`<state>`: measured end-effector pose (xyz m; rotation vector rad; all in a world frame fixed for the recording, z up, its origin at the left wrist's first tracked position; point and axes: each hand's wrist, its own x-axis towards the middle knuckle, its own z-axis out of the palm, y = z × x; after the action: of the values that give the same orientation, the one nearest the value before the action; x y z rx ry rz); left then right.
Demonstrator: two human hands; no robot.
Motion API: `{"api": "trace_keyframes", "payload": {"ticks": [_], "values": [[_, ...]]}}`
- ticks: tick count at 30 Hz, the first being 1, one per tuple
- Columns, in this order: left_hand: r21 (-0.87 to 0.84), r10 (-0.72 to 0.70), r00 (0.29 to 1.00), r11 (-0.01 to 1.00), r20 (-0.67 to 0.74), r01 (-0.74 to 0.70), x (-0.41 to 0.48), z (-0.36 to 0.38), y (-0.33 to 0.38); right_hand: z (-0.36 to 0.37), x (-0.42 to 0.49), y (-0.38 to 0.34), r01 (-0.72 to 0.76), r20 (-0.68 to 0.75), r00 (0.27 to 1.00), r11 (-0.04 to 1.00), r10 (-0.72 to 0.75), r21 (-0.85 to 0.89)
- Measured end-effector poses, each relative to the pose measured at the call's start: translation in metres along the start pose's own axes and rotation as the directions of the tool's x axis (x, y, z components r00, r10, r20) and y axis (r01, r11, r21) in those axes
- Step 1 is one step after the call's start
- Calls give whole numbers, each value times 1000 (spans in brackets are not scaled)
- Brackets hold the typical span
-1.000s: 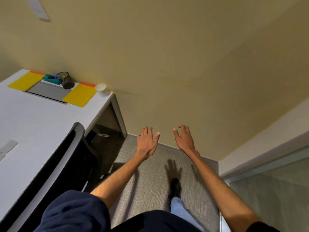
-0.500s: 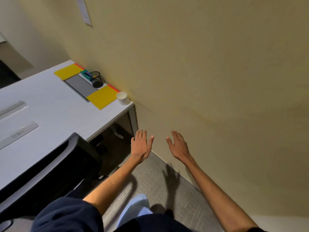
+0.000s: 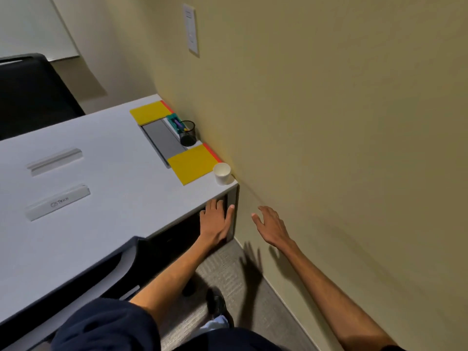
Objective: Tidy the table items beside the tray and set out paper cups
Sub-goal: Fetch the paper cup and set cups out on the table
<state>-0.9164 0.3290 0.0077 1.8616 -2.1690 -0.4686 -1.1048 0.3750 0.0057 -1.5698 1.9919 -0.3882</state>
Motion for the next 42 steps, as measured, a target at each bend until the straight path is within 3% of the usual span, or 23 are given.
{"api": "trace_keyframes", "payload": {"ticks": [11, 18, 24, 31, 35, 42], "values": [[27, -25, 996, 999, 82, 23, 122, -17, -52, -2, 134, -70, 90, 9, 996, 996, -90, -19], [-115, -73, 992, 990, 101, 85, 154, -9, -78, 8, 183, -94, 106, 56, 993, 992, -102, -63], [-193, -124, 965, 966, 229, 170, 175, 5, -84, 19, 212, -111, 169, 63, 985, 974, -161, -153], [-316, -154, 907, 903, 391, 290, 202, 17, -86, 25, 251, -122, 236, 185, 965, 920, -184, -314], [-335, -140, 897, 894, 420, 296, 214, 25, -90, 26, 266, -118, 267, 256, 947, 922, -196, -280], [-481, -156, 902, 802, 402, 353, 221, 26, -100, 25, 288, -140, 237, 213, 954, 967, -213, -97]]}}
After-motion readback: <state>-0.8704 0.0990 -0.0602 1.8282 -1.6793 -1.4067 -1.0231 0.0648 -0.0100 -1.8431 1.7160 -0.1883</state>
